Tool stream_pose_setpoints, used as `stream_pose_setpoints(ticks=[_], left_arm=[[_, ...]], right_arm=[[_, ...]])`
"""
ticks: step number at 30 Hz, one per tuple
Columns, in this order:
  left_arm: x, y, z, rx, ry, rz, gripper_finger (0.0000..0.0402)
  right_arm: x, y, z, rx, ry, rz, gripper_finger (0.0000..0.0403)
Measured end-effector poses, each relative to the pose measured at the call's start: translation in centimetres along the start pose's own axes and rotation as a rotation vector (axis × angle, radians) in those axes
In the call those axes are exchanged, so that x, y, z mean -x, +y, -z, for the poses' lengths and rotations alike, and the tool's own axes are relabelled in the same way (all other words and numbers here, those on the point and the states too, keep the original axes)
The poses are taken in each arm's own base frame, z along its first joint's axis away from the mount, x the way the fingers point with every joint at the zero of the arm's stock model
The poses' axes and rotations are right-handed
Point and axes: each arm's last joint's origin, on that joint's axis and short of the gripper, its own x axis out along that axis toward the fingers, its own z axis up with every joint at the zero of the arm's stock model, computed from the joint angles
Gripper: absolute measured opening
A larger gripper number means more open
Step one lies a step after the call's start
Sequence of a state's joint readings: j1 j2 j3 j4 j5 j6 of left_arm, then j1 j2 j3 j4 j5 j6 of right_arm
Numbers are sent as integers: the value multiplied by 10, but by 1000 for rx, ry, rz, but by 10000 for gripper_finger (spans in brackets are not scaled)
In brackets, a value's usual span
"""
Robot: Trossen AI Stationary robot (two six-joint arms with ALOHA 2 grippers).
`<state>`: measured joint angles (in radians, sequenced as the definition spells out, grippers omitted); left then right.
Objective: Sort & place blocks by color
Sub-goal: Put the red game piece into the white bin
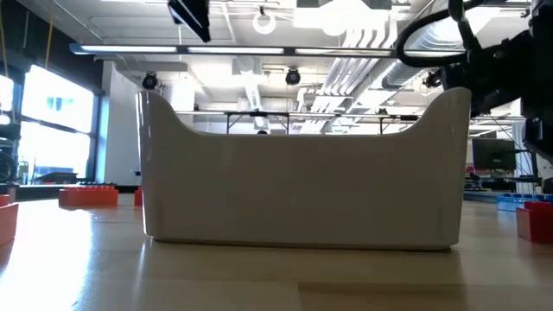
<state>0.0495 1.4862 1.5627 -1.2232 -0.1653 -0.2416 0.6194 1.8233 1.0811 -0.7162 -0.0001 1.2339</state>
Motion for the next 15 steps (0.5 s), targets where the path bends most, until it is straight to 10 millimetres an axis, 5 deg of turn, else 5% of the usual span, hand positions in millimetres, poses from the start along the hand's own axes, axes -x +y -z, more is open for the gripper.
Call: stream_pose_setpoints(ticks=[12,15], left_arm=[[43,3,45,104,38,-80,181],[45,6,59,147,37,-91,181]], right_arm=[[-2,-5,-7,-29,29,-10,116],[-3,-6,-9,-32,34,-14,115]])
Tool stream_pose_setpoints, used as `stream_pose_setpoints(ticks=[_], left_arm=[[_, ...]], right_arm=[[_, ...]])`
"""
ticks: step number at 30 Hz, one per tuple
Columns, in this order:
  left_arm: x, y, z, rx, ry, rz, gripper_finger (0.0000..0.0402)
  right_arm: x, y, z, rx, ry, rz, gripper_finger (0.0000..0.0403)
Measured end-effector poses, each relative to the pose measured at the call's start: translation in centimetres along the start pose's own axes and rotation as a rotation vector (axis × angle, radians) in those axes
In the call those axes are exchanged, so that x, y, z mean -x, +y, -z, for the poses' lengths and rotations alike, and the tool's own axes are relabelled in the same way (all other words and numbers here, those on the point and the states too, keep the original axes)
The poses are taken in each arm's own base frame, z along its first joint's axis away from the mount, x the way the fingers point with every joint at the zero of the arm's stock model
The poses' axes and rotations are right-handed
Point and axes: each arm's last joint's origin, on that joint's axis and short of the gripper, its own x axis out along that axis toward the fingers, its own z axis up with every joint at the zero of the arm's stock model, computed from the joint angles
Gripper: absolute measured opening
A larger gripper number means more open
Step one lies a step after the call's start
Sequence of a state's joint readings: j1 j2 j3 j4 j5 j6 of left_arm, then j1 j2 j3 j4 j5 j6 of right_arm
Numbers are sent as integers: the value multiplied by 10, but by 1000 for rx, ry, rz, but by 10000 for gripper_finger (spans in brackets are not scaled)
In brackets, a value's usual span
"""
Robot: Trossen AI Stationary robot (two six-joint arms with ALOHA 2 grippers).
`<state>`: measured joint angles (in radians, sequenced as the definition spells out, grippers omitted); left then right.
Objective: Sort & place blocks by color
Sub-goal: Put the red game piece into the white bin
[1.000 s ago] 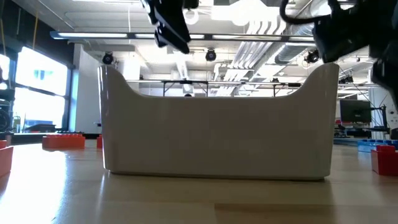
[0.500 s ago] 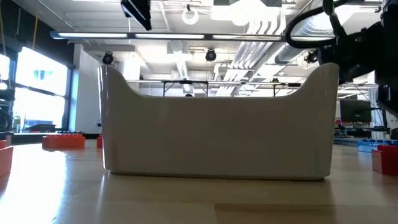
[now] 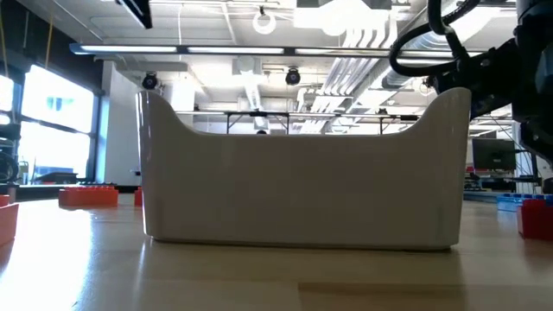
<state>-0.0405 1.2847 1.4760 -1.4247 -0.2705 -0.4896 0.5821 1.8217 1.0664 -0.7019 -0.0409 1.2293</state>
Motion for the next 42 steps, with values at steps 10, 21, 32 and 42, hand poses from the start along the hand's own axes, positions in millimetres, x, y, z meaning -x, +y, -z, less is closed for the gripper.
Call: stream_pose_setpoints(ticks=[10,21,32,42], left_arm=[[-24,17,40,135,11,-92,181],[-67,28,63,202,115,-202,181],[-92,54,50,207,65,-231,181],[-107,103,31,225,46,-201,181]], right_arm=[[28,14,-4,1,-27,-54,115],[90,17,-5,-85,-67,64,115],[161,31,-35,14,-314,-8,115],[160,28,-82,188,-359,-138,115]])
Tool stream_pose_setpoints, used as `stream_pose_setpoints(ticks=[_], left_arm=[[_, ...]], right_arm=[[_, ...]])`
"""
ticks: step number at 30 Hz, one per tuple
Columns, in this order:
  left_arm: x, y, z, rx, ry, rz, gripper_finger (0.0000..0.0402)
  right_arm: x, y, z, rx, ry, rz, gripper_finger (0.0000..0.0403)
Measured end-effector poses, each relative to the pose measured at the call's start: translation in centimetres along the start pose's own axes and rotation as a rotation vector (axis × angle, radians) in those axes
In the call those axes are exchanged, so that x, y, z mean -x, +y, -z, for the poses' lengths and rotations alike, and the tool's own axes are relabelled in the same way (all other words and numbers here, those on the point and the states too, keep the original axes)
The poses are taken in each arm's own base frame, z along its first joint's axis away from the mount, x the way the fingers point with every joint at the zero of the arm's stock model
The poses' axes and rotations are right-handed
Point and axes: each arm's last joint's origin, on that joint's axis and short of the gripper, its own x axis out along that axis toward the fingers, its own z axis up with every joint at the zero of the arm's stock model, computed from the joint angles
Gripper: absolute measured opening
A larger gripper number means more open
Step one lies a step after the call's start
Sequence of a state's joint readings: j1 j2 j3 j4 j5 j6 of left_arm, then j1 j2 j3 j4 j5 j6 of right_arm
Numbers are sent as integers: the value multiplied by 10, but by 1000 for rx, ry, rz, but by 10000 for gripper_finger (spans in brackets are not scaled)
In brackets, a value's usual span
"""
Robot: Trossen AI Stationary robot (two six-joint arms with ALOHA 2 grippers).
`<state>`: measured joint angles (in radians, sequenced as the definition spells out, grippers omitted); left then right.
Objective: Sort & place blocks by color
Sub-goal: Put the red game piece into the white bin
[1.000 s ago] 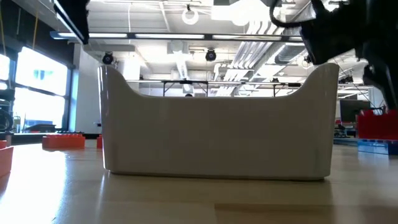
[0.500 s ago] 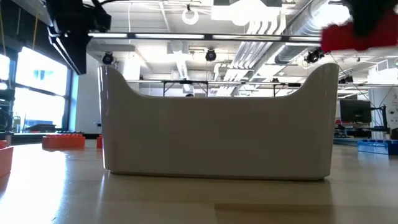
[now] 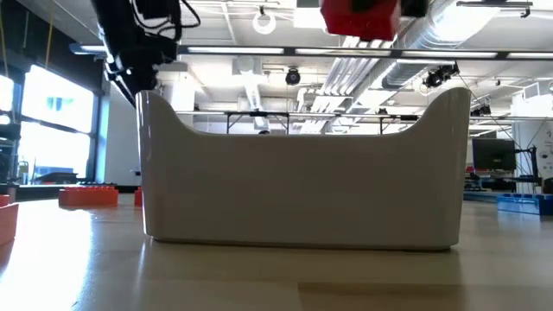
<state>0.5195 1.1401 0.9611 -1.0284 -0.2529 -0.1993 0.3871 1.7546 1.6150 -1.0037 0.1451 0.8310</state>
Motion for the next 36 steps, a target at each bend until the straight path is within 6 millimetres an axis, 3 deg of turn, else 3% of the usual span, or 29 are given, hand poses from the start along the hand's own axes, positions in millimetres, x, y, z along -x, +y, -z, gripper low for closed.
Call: stream_pose_setpoints(ticks=[9,21,27,36], left_arm=[[-48,26,-30,-65,31,102,181],[-111,44,-47,-92,178,154,181],[-116,47,-56,-192,194,118,181],[-103,54,-76,-592,150,15,181]], right_arm=[[-33,-20,-9,100,70,-133,115],[-47,-17,-12,207,84,-231,126],[-64,-13,-11,266,131,-276,134],[-76,-11,-9,309,173,-310,139]])
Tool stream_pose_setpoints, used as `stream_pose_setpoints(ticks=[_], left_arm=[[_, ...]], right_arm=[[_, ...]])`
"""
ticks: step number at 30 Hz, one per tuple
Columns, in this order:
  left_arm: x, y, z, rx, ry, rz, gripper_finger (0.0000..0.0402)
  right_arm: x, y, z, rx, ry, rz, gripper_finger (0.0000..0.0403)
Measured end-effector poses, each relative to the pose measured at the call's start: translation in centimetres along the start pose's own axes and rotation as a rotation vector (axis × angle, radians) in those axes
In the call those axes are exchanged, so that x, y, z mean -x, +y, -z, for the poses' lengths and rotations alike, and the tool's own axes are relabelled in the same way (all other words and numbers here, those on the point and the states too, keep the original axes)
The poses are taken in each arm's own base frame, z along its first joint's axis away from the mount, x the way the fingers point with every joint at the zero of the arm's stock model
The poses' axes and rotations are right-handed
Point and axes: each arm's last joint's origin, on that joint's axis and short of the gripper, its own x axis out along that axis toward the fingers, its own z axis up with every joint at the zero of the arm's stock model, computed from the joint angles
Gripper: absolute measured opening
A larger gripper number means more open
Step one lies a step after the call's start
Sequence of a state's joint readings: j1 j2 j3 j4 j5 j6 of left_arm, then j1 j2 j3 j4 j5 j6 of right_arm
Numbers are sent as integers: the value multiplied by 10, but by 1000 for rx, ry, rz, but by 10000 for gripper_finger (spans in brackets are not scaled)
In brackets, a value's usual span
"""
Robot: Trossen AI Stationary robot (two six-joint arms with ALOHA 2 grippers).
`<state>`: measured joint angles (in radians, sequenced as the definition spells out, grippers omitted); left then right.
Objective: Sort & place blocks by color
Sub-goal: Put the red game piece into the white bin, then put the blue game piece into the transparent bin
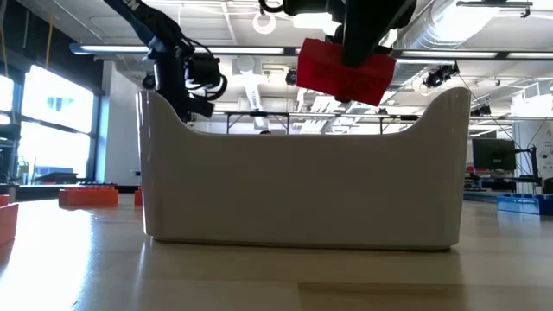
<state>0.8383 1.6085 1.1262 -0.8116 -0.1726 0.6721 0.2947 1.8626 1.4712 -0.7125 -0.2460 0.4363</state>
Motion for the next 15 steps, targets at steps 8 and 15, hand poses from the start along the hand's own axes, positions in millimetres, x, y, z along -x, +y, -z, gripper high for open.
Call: stream_pose_setpoints(ticks=[8,15], left_arm=[[1,-1,-3,-460,-8,-14,181],[1,-3,2,-556,34,22,181]], right_arm=[[0,0,0,-33,-5,9,148],[0,0,0,-35,-7,13,211]])
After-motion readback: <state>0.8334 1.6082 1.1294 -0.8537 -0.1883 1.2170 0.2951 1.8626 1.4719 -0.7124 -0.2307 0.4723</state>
